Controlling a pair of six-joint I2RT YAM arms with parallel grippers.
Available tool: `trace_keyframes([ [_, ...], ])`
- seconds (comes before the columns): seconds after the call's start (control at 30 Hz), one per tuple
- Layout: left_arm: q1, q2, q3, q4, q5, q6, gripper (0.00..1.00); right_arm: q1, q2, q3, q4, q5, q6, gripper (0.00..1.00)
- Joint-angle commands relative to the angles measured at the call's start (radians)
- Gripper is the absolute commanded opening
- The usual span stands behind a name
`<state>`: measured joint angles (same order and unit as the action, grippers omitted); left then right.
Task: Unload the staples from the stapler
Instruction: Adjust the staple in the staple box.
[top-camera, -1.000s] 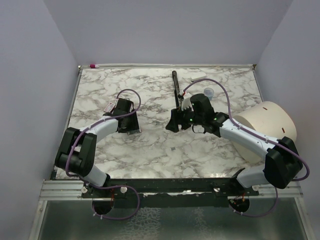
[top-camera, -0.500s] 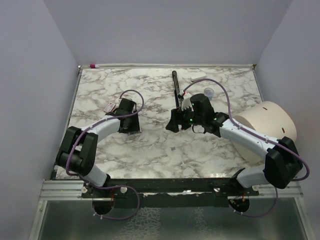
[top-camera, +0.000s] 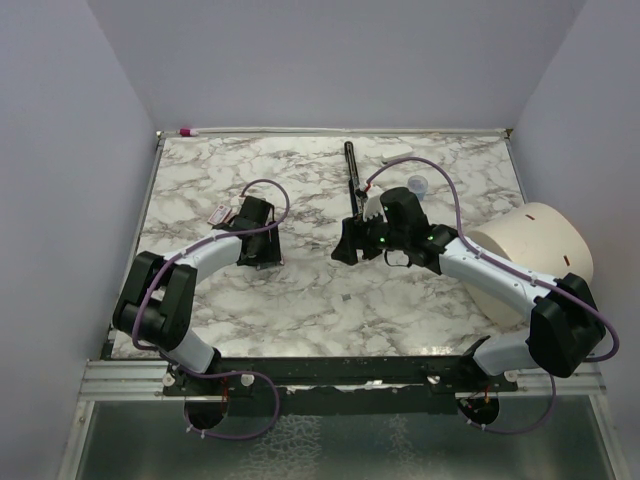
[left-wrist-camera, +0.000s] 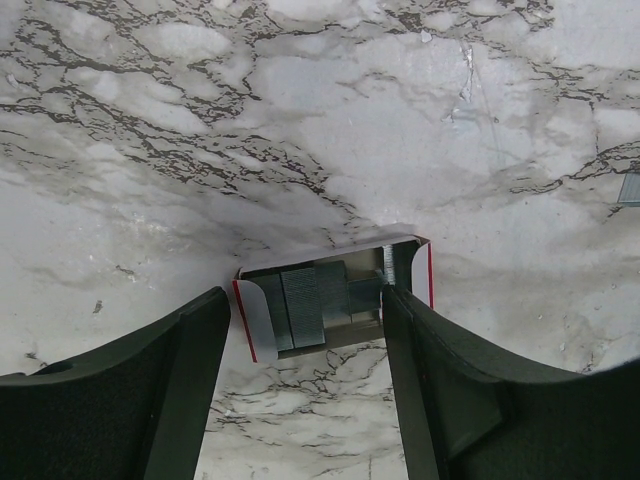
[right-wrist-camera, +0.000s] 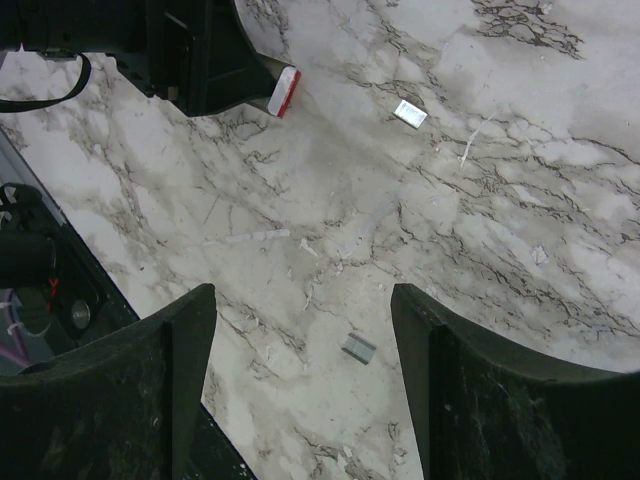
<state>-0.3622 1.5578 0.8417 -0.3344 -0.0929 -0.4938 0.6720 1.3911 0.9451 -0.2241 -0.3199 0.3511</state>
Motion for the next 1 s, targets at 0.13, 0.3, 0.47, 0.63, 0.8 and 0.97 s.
trace_keyframes([
  [0.13,-0.006,0.022,0.017,-0.030,-0.028,0.014,0.66,-0.005,-0.006,0.000,0.008,0.013,-0.011,0.70],
  [0.3,-0.010,0.042,0.031,-0.043,-0.041,0.016,0.67,-0.005,-0.009,0.003,0.005,0.016,-0.014,0.70],
  [0.47,-0.017,0.057,0.039,-0.054,-0.048,0.015,0.67,-0.005,-0.010,0.005,0.005,0.015,-0.015,0.70],
  [0.63,-0.017,0.054,0.039,-0.061,-0.056,0.016,0.63,-0.005,-0.007,0.009,0.003,0.017,-0.017,0.70],
  [0.8,-0.017,0.040,0.035,-0.060,-0.059,0.014,0.59,-0.005,-0.003,0.011,0.004,0.013,-0.016,0.70],
  [0.97,-0.017,0.032,0.031,-0.055,-0.059,0.013,0.56,-0.005,-0.004,0.011,0.002,0.015,-0.018,0.70],
])
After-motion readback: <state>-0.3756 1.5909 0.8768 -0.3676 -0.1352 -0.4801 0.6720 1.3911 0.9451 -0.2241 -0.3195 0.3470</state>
